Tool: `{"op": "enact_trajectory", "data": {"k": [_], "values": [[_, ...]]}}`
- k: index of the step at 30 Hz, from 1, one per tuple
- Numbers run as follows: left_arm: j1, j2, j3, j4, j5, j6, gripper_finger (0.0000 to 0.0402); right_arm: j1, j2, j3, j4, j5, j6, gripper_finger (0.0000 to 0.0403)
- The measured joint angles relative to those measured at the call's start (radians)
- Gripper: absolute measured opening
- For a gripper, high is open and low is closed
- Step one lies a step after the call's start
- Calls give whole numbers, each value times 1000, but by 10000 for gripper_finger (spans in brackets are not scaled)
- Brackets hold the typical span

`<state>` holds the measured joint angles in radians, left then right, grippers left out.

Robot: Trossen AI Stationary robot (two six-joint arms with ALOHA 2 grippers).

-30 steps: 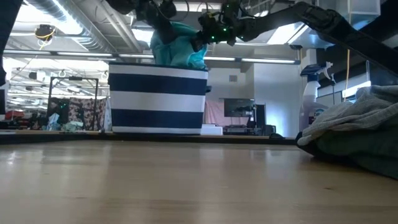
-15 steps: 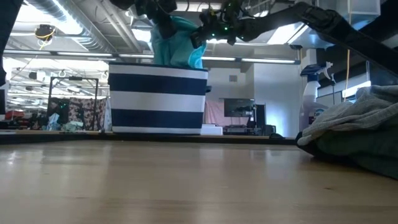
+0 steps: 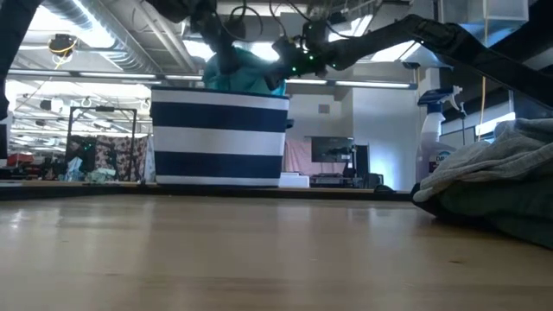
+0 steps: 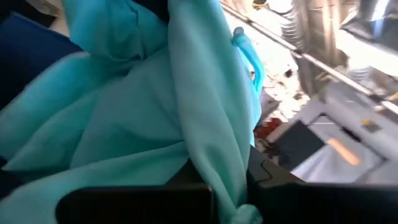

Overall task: Fold Laundry from Bin
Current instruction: Put the folded blue shorts into the blue bin

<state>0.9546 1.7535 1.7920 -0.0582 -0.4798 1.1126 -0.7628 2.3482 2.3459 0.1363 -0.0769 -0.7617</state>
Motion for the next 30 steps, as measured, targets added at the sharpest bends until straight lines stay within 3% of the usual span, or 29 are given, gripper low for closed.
{"op": "enact_trajectory", "data": {"k": [11,21,30], "values": [[0,-29,1,-563,73,-444,8,23,0,-2,-343,-210,31,13],[-98,-82,1,-751,106,-471,8,54,-54,-2,-595,-338,24,13],[-187,-92,0,-851,142,-586,8,56,-99,-2,-808,-361,22,13]]}}
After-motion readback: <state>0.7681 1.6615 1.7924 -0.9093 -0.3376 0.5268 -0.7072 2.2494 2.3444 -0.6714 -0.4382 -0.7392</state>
